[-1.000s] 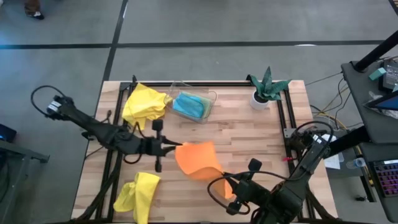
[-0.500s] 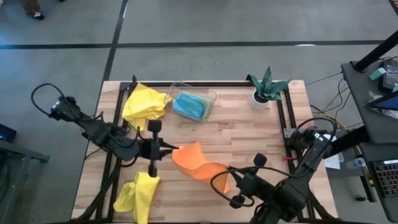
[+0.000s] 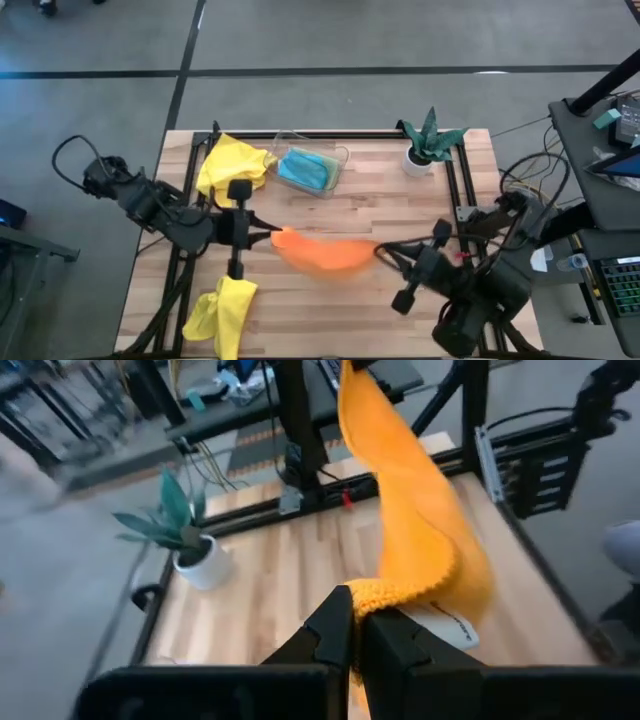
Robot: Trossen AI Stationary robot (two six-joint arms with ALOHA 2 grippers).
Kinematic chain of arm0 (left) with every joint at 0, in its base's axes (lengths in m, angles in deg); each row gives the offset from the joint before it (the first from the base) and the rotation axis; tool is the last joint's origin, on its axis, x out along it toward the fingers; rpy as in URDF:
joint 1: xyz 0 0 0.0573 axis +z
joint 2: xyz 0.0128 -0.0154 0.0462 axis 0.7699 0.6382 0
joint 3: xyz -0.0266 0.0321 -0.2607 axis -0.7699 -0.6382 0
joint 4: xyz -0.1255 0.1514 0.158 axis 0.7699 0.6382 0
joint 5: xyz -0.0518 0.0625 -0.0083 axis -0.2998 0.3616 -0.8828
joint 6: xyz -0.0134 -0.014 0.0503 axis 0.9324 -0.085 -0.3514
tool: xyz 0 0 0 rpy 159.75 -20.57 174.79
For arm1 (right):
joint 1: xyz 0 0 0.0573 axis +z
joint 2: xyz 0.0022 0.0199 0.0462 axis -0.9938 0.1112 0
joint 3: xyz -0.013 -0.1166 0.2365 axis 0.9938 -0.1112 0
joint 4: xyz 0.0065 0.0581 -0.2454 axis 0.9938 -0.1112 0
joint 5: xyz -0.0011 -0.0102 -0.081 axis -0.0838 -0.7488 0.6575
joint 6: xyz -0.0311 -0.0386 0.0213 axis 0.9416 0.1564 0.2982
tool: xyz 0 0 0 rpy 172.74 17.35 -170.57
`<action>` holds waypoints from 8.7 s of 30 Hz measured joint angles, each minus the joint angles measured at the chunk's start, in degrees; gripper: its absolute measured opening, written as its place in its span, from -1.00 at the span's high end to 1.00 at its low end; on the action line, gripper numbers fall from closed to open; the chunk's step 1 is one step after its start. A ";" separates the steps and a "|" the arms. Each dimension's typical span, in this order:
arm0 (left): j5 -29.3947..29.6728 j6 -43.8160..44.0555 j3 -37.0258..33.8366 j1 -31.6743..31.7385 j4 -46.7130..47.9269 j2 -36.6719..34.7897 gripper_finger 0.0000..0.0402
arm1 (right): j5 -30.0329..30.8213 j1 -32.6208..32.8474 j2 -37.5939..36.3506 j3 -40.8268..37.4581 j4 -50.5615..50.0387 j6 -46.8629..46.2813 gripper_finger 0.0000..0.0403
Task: Fold microfiber towels
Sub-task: Fold the orange towel
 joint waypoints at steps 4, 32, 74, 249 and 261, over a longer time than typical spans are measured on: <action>-1.81 4.58 2.07 0.00 5.34 -0.05 1.00 | -1.33 0.00 -0.53 0.02 0.04 -0.80 0.96; -26.92 21.62 11.63 -1.65 19.87 2.21 1.00 | -12.31 3.12 0.84 0.00 9.51 -2.41 0.96; -27.04 -9.82 -32.03 31.43 -0.36 1.43 1.00 | -28.74 -13.41 -13.78 -54.85 32.27 -2.30 0.93; -9.31 -17.11 -32.66 29.27 -3.26 4.36 1.00 | -38.94 -41.46 -16.40 -71.34 69.50 39.44 0.96; -2.51 -18.73 -32.57 29.27 -3.73 4.36 1.00 | -34.25 -38.49 -22.61 -71.34 67.68 40.31 0.96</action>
